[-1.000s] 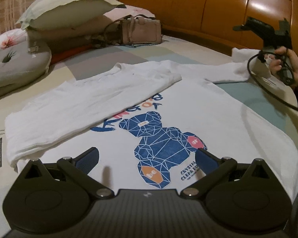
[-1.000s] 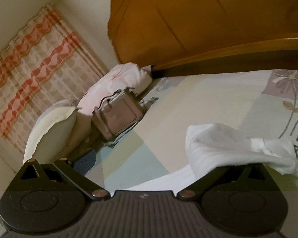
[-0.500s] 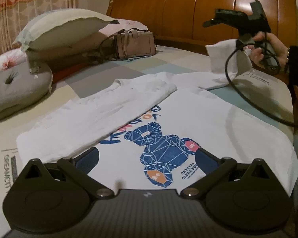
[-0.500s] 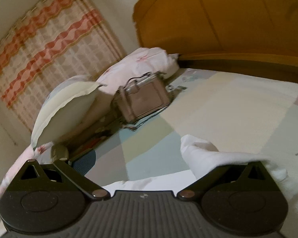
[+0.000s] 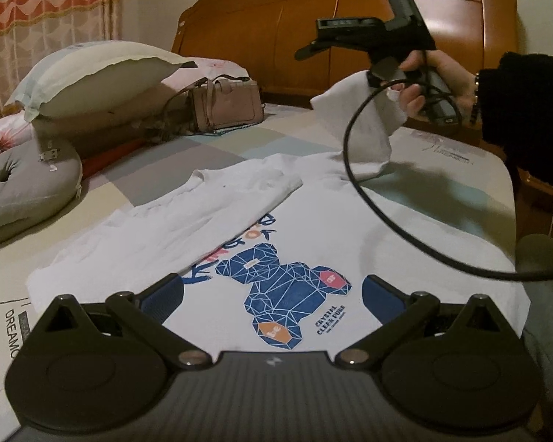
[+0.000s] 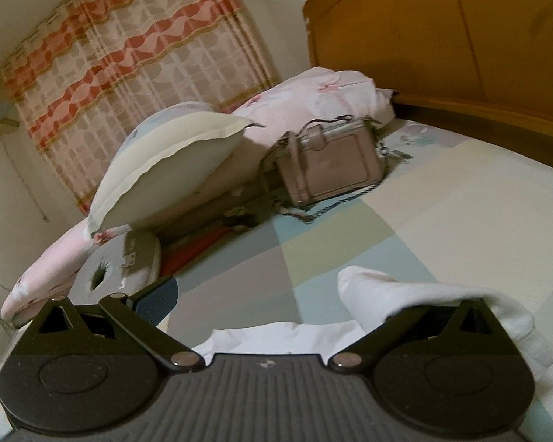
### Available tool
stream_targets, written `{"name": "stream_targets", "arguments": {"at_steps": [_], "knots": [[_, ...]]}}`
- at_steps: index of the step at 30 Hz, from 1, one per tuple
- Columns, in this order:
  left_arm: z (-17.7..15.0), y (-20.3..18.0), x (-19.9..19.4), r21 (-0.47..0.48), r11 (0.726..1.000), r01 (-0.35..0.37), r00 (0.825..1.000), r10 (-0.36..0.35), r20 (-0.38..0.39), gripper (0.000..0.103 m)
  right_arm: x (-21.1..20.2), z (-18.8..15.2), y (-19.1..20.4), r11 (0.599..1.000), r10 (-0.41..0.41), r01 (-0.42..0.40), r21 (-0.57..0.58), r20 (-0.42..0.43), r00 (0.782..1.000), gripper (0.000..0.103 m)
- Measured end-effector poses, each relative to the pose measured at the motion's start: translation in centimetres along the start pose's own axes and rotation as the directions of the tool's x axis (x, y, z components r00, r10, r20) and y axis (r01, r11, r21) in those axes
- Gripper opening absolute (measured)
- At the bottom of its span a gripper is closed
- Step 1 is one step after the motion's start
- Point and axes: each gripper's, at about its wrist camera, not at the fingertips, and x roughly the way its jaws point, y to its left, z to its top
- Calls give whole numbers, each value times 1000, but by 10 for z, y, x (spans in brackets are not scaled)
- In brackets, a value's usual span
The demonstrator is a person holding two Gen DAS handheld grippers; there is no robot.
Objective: Fold clothes
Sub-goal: 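Lift the held sleeve cuff with the right gripper, then carry the held sleeve across the shirt body with the right gripper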
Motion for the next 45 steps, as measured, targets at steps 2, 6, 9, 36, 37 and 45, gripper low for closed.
{"name": "stream_targets", "arguments": {"at_steps": [2, 6, 9, 36, 37, 45], "knots": [[0, 1, -1, -6, 1000, -2, 1000, 2, 0, 102, 3, 1, 10, 1000, 11, -11, -15, -2, 1000, 103], [-1, -1, -2, 3, 1000, -12, 1000, 12, -4, 102, 10, 3, 29, 999, 30, -31, -36, -11, 999, 103], [-1, -4, -3, 16, 1000, -3, 1000, 3, -1, 102, 15, 4, 43, 998, 43, -44, -55, -20, 999, 103], [-8, 6, -13, -2, 1000, -6, 1000, 6, -9, 102, 67, -15, 159, 957, 125, -165, -240, -174, 977, 103], [-9, 6, -13, -3, 1000, -7, 1000, 7, -9, 102, 68, -16, 162, 956, 126, -167, -242, -176, 976, 103], [-10, 8, -15, -11, 1000, -14, 1000, 14, -14, 102, 86, -35, 183, 942, 131, -186, -279, -204, 970, 103]]}}
